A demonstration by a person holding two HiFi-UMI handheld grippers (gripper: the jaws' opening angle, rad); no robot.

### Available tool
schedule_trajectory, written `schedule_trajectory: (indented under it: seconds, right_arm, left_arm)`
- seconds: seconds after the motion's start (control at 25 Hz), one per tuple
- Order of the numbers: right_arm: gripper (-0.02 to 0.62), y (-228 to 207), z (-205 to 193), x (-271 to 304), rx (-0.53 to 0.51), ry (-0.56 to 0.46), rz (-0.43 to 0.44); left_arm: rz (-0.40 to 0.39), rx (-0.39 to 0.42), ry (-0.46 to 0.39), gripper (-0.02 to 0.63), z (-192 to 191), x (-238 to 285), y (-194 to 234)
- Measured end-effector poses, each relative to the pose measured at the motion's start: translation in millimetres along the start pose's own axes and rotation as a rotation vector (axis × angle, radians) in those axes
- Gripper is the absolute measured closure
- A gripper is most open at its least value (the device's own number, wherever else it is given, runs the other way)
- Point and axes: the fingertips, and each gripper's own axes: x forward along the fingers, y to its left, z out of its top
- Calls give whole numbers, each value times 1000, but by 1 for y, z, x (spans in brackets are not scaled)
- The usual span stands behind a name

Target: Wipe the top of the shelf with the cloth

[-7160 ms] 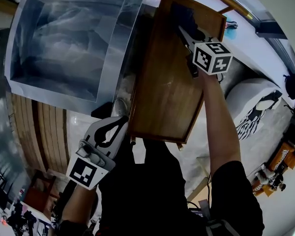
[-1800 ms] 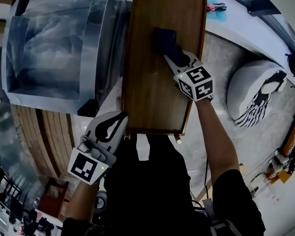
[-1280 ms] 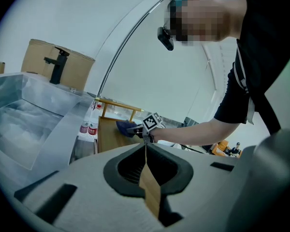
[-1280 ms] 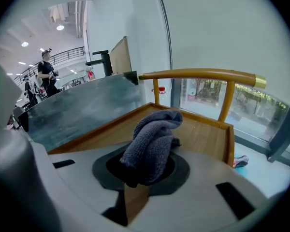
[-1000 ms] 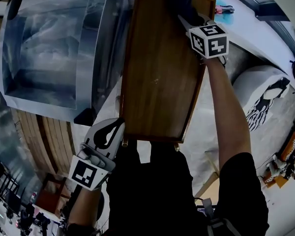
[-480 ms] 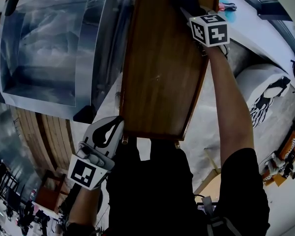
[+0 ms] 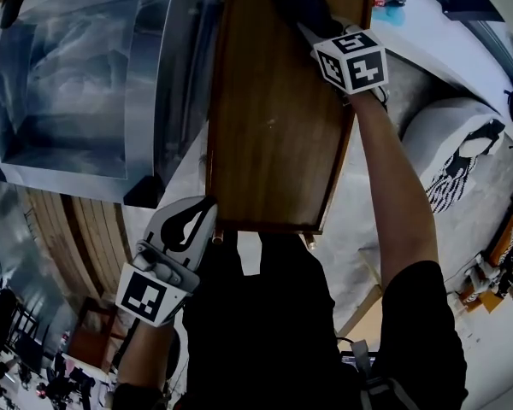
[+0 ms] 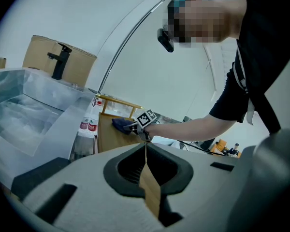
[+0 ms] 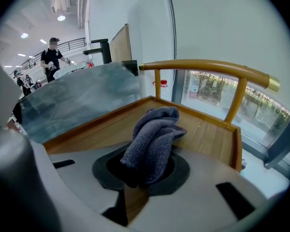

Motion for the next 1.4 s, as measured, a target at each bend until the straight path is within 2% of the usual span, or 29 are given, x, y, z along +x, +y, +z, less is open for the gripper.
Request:
schedule_trajectory:
  seconds: [0.64, 1.4]
  right_arm:
    - [534, 77, -43, -30, 11, 26, 47]
    - [534, 180, -108, -79, 16, 72, 153]
  left_arm:
    - [-50, 34, 4, 580, -13, -30, -17]
    - [-113, 68, -3, 580, -26, -52, -50]
